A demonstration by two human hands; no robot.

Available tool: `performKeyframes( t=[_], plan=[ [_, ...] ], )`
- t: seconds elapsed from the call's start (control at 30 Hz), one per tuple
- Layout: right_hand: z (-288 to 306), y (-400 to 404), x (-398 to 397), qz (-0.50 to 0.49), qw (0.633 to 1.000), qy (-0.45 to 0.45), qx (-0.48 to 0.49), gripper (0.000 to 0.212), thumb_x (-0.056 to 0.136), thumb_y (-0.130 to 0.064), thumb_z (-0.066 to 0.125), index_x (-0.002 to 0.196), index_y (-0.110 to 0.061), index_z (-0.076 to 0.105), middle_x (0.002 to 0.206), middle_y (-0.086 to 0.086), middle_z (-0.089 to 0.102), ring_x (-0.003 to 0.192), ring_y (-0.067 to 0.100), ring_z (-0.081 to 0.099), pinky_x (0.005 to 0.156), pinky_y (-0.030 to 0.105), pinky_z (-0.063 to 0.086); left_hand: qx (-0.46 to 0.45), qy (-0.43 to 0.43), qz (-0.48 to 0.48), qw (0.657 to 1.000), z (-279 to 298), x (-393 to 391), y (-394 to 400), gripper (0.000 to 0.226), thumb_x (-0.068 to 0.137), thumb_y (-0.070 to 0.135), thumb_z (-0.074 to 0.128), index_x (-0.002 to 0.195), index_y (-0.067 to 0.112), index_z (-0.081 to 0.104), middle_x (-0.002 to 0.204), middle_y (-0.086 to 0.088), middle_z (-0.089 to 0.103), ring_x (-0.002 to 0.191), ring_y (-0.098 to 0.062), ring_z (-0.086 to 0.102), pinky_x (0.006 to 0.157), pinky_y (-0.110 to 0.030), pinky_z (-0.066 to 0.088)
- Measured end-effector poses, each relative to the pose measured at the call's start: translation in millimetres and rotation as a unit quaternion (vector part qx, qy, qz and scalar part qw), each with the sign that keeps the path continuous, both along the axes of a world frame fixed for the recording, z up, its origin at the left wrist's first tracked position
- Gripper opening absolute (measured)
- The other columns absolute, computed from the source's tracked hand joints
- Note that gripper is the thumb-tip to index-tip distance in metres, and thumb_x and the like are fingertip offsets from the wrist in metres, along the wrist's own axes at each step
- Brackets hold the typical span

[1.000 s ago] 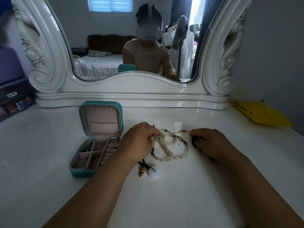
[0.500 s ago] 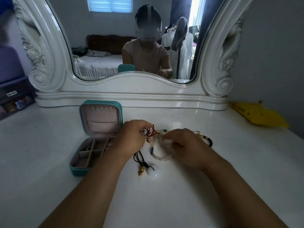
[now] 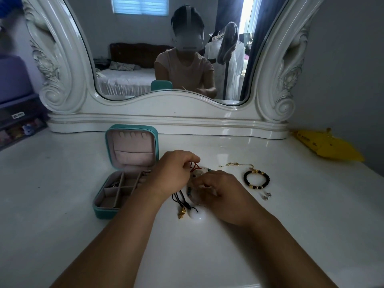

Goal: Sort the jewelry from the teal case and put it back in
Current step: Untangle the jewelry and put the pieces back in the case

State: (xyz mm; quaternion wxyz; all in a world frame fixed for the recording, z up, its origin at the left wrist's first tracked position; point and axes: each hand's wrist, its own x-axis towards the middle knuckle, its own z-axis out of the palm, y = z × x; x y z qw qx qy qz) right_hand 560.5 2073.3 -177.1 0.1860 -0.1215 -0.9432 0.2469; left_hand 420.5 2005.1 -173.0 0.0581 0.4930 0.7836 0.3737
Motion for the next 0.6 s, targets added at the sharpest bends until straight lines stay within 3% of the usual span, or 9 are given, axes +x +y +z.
performKeyframes(
  t=[0.07, 0.17, 0.3, 0.47, 0.6],
  plan=[
    [-1.8, 1.9, 4.9, -0.048, 0.998, 0.04, 0.003, 0.024, 0.081, -0.004, 0.055, 0.095, -0.014, 0.071, 0.093, 0.005, 0.069, 0.088, 0.015, 0.057, 0.074, 0.021, 0.042, 0.009, 0.001, -0.015, 1.0, 1.1, 3.6, -1.3, 0.034, 0.09, 0.001, 0.046, 0.113, 0.018, 0.065, 0.12, -0.003, 0.064, 0.112, -0.017, 0.058, 0.096, -0.022, 0.042],
    [-8.5, 10.9, 11.5, -0.133, 0.989, 0.063, 0.001, 0.022, 0.084, -0.009, 0.056, 0.101, -0.013, 0.069, 0.1, 0.005, 0.068, 0.097, 0.018, 0.057, 0.082, 0.026, 0.043, 0.008, 0.002, -0.035, 0.999, -2.3, 6.1, -0.5, 0.033, 0.089, 0.002, 0.047, 0.112, 0.017, 0.066, 0.117, -0.003, 0.066, 0.109, -0.017, 0.059, 0.096, -0.027, 0.045],
    [-13.0, 14.9, 22.5, -0.196, 0.977, 0.081, 0.002, 0.02, 0.085, -0.011, 0.056, 0.1, -0.016, 0.069, 0.1, 0.0, 0.067, 0.097, 0.014, 0.055, 0.076, 0.02, 0.036, -0.016, 0.013, -0.074, 0.997, -5.4, 8.7, 1.0, 0.033, 0.088, 0.001, 0.048, 0.109, 0.018, 0.067, 0.111, -0.005, 0.066, 0.103, -0.018, 0.061, 0.093, -0.035, 0.049],
    [-18.4, 4.8, 24.6, -0.181, 0.98, 0.075, 0.019, 0.022, 0.082, -0.015, 0.054, 0.098, -0.016, 0.069, 0.098, 0.002, 0.067, 0.096, 0.018, 0.055, 0.076, 0.024, 0.04, -0.023, 0.014, -0.074, 0.997, -7.3, 11.3, 0.5, 0.032, 0.089, 0.006, 0.05, 0.109, 0.023, 0.068, 0.113, -0.001, 0.068, 0.101, -0.016, 0.063, 0.092, -0.035, 0.051],
    [-18.1, -2.9, 21.5, -0.089, 0.994, 0.051, 0.045, 0.024, 0.076, -0.023, 0.05, 0.089, -0.02, 0.069, 0.087, -0.006, 0.069, 0.083, 0.016, 0.055, 0.07, 0.014, 0.038, -0.066, 0.051, -0.066, 0.994, -4.8, 13.7, -5.1, 0.035, 0.087, 0.009, 0.049, 0.108, 0.029, 0.067, 0.111, 0.0, 0.069, 0.1, -0.019, 0.062, 0.088, -0.035, 0.051]
  ],
)
